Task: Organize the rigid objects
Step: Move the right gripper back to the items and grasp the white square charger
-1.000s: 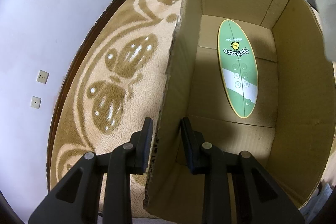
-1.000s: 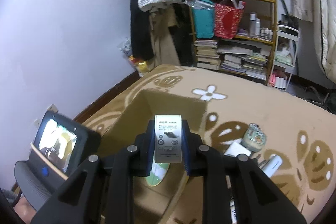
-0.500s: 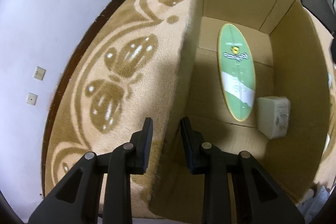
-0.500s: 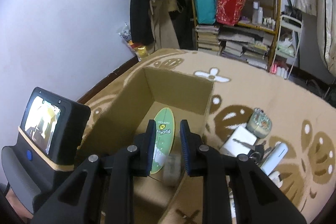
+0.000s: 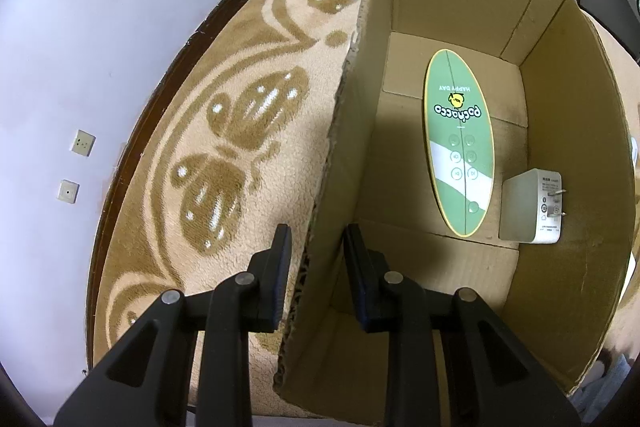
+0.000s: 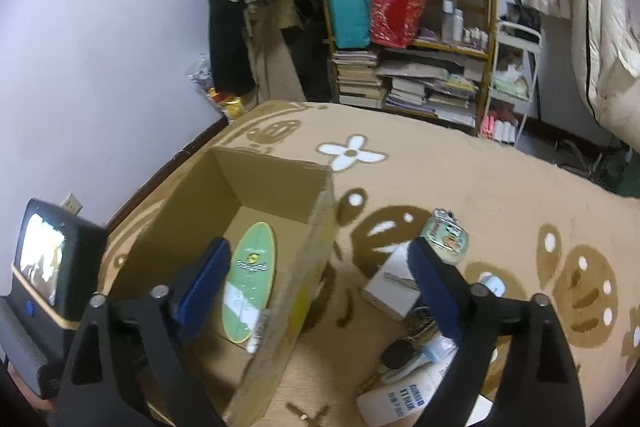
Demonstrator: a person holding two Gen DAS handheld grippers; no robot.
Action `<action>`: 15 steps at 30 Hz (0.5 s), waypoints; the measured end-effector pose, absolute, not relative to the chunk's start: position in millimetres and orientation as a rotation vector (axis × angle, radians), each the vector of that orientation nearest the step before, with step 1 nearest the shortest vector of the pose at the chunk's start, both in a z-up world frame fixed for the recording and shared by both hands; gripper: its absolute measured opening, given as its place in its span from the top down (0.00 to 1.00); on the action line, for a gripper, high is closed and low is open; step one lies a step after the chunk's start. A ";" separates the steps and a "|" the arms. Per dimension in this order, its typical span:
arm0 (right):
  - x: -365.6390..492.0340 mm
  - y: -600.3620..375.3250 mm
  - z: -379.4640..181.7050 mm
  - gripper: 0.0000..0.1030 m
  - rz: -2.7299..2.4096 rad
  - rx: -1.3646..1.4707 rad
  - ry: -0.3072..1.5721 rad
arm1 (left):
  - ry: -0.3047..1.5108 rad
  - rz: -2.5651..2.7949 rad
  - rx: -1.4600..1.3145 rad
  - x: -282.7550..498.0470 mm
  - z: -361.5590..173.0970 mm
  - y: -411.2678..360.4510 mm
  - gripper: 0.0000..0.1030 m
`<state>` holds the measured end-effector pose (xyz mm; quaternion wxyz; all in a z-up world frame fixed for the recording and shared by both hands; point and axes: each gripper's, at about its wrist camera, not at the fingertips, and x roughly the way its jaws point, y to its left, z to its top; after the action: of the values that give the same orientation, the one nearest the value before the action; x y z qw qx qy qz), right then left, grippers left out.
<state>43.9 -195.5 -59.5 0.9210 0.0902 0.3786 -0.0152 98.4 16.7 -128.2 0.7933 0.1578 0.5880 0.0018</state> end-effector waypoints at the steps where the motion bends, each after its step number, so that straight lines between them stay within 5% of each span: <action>1: 44.5 -199.6 -60.8 0.03 -0.036 0.191 0.776 | 1.263 0.004 0.345 98.2 -128.0 16.0 0.74; 15: 63.2 -247.9 -116.3 0.03 -0.140 0.295 0.867 | 1.267 0.005 0.347 98.3 -127.8 16.9 0.74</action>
<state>63.2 -247.9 -116.3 0.8946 0.1421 0.4183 -0.0673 98.3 16.9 -127.8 0.7921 0.1611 0.5888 0.0025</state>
